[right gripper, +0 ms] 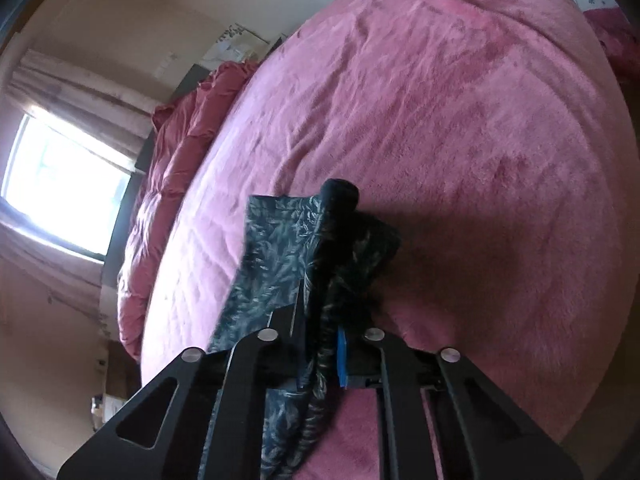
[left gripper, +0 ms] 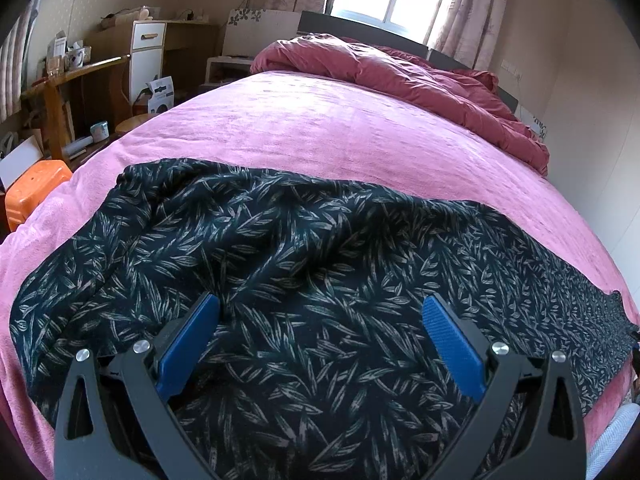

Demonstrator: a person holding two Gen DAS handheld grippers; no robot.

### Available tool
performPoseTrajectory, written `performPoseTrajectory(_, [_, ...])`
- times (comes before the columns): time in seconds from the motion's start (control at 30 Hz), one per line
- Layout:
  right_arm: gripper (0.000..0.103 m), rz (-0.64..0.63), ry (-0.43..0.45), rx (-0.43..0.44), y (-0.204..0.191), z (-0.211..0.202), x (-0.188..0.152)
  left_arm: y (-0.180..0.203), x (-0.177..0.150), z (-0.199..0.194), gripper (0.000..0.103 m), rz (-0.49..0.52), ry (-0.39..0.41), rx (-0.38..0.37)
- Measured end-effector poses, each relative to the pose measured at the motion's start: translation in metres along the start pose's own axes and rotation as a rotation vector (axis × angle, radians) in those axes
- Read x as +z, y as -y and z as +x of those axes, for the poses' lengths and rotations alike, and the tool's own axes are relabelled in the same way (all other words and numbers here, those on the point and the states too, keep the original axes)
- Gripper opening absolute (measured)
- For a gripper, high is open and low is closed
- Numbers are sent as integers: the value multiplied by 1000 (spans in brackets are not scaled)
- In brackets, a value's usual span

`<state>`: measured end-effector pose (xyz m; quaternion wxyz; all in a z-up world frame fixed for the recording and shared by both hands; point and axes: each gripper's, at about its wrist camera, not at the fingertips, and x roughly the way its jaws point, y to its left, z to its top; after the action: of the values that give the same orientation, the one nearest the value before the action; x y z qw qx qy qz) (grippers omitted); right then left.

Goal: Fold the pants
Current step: 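Grasp the pants leg end with the right gripper and lift it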

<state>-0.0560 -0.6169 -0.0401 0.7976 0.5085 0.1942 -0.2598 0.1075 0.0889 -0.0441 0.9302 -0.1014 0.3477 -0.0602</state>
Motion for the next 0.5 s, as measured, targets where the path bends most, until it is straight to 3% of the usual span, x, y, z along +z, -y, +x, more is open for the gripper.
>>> performPoseTrajectory(0.27, [10, -160, 76, 77, -73, -34, -12, 1, 0, 0, 101, 0, -1, 2])
performPoseTrajectory(0.5, [10, -355, 75, 163, -148, -49, -50, 1, 0, 0, 101, -1, -1, 0])
